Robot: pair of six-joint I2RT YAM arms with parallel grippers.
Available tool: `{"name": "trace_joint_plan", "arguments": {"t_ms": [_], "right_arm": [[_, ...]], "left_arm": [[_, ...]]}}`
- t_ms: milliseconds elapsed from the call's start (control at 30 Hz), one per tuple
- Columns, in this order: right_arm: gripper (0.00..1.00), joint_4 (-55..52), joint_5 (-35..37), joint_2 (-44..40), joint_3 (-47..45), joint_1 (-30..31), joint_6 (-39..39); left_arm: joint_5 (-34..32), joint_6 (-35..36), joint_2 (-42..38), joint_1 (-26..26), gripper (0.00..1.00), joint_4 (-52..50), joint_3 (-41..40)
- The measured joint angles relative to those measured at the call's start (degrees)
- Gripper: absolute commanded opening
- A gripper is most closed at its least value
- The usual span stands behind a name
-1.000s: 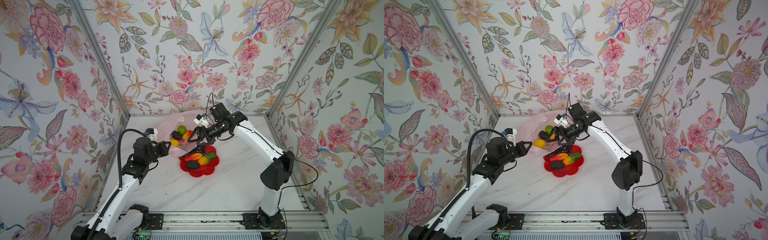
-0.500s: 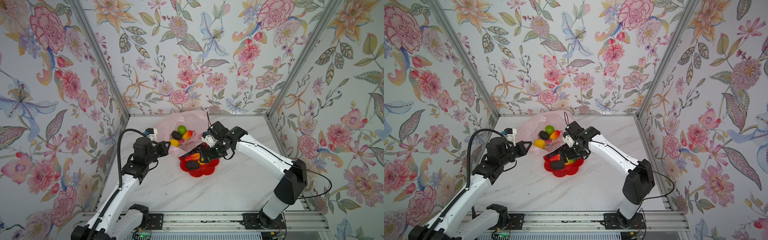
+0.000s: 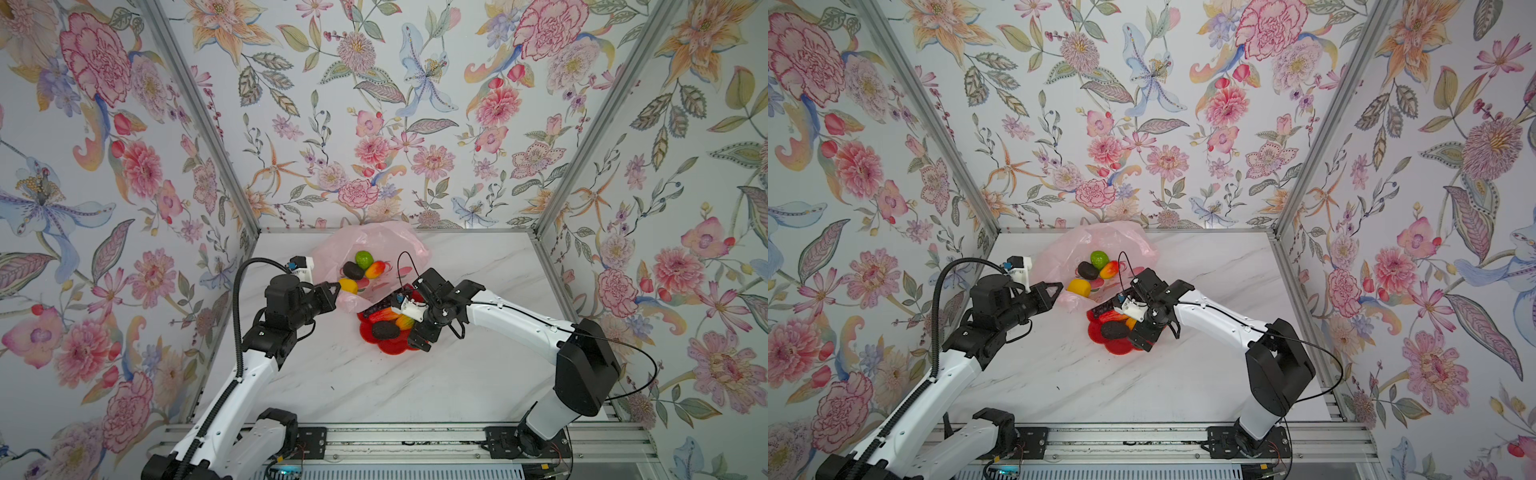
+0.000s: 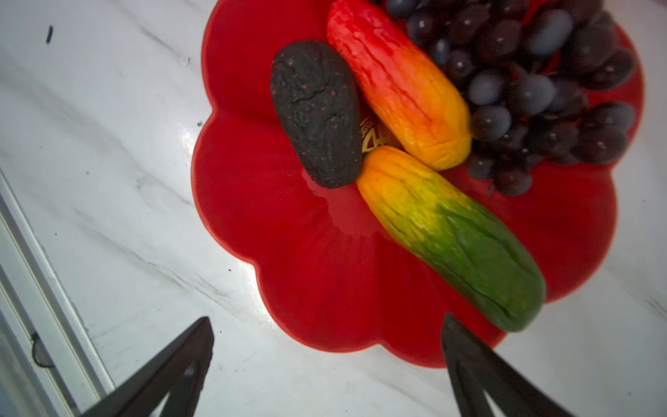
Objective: Place the fruits into the plastic bag
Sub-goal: Pick up the fruit from the plate.
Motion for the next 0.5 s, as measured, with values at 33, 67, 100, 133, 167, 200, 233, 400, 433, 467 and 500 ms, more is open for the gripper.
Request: {"name": "trace_joint_plan", "arguments": {"t_ms": [33, 67, 100, 133, 167, 200, 233, 400, 433, 467, 500], "right_arm": [[0.99, 0.6, -0.3, 0.2, 0.0, -0.3, -2.6], [0.99, 1.2, -0.4, 0.3, 0.3, -0.7, -5.2], [0.99, 1.3, -0.4, 0.8, 1.2, -1.2, -7.6], [0.99, 1.3, -0.4, 1.6, 2.2, -1.5, -9.3], [0.99, 1.3, -0.3, 2.8, 3.7, -1.9, -11.4], [0.99, 1.4, -0.2, 4.3, 5.2, -2.3, -13.4], [0.99, 1.2, 0.1, 5.7, 6.4, -2.5, -15.0], [0.99, 0.2, 2.3, 12.0, 10.2, -3.0, -21.1], [0.99, -0.2, 2.7, 12.7, 10.6, -3.0, -21.7], [0.99, -0.7, 3.1, 13.7, 11.3, -3.2, -22.4], [0.99, -1.1, 3.5, 14.5, 12.0, -3.2, -23.0]], "left_arm": [[0.0, 0.0, -0.2, 0.1, 0.00, -0.2, 0.0], [0.0, 0.0, -0.4, 0.2, 0.00, -0.3, 0.0], [0.0, 0.0, -0.6, 0.2, 0.00, -0.4, 0.0], [0.1, 0.0, -0.7, 0.3, 0.00, -0.4, 0.0], [0.1, 0.0, -0.8, 0.3, 0.00, -0.4, 0.0], [0.2, 0.0, -0.9, 0.3, 0.00, -0.4, 0.0], [0.3, 0.0, -0.9, 0.4, 0.00, -0.4, 0.0], [1.2, 0.0, -1.0, 1.0, 0.00, -0.4, 0.0], [1.4, 0.0, -1.0, 1.2, 0.00, -0.4, 0.0], [1.5, 0.0, -1.1, 1.5, 0.00, -0.4, 0.0], [1.6, 0.0, -1.2, 1.7, 0.00, -0.4, 0.0]]}}
